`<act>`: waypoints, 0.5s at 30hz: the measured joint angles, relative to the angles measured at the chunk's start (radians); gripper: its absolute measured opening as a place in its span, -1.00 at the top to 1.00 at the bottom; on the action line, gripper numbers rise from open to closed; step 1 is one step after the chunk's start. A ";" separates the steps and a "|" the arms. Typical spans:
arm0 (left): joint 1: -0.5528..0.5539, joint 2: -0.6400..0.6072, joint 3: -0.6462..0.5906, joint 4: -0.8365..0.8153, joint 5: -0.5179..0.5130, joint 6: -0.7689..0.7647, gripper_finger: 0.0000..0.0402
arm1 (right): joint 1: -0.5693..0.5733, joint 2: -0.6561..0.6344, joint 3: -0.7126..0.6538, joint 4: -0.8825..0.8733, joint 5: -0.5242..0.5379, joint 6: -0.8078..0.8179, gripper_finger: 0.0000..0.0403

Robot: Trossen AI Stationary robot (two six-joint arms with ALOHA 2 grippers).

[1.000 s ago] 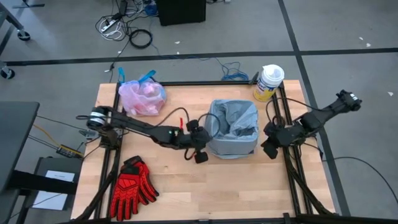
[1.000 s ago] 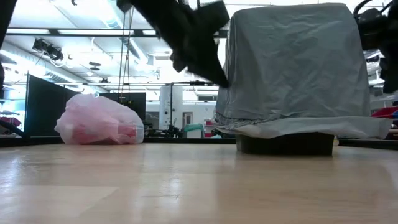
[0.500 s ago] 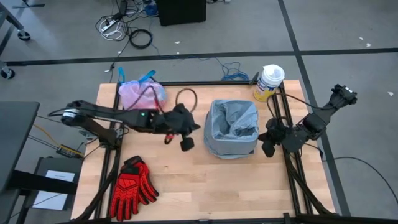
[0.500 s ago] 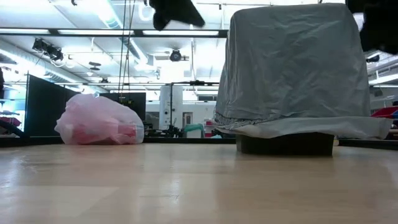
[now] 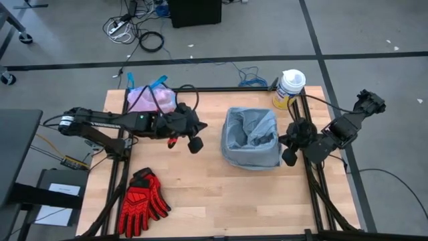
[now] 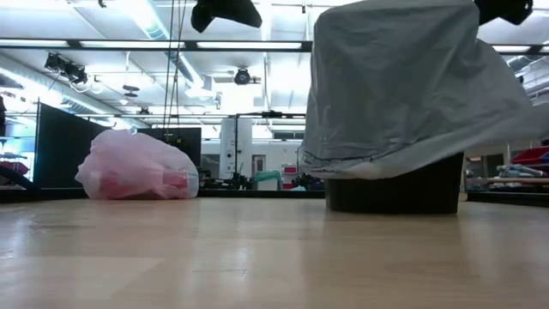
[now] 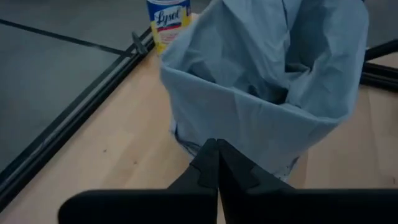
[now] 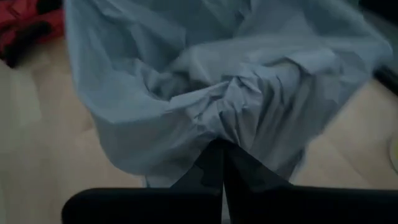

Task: Place trash/remove bag and relplace
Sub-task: Put the gray trash bag into the trash bin

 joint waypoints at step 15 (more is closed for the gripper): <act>-0.016 -0.013 0.000 -0.099 -0.002 -0.037 0.97 | 0.095 0.154 -0.147 -0.059 -0.281 0.323 1.00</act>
